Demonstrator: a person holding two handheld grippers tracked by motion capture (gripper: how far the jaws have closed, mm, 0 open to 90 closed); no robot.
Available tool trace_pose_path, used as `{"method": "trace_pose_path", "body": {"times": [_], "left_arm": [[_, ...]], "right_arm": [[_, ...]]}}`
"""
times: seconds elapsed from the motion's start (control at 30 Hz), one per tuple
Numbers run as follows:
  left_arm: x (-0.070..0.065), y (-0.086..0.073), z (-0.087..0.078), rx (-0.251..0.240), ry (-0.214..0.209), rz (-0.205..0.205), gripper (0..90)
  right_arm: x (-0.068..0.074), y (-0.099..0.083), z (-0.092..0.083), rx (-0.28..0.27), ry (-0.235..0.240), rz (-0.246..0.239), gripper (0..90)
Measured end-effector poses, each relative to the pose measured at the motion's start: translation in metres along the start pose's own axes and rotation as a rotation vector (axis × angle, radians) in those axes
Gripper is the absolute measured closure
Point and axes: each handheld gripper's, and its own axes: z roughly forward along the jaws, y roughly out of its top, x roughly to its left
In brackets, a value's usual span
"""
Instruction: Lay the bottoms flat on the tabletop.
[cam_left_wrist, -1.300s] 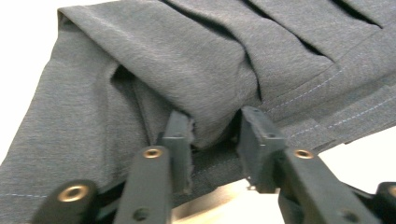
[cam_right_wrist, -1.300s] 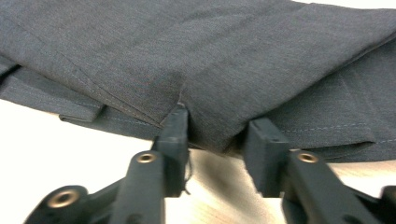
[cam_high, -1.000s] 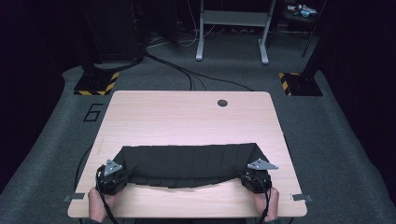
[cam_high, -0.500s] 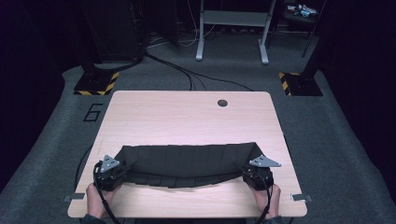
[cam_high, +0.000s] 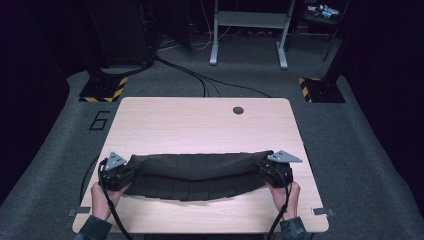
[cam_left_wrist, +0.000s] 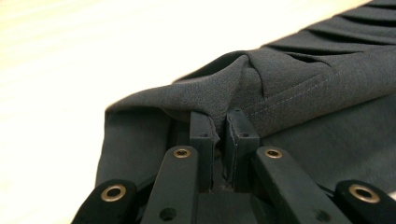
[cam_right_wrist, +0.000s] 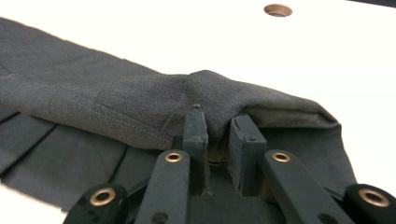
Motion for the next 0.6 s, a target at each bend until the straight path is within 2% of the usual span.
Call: {"method": "trace_pose_path", "body": {"times": [0.27, 0.43, 0.6], "left_arm": [[0.019, 0.035, 0.016, 0.004, -0.011, -0.009, 83.2], [0.033, 0.057, 0.038, 0.039, 0.003, -0.013, 83.0], [0.048, 0.074, 0.064, 0.074, 0.027, -0.046, 81.7]], "right_arm": [[-0.019, 0.034, 0.019, 0.031, 0.003, 0.023, 78.6], [-0.033, 0.057, 0.043, 0.057, -0.007, 0.047, 78.6], [-0.047, 0.08, 0.076, 0.089, -0.034, 0.087, 78.2]]}}
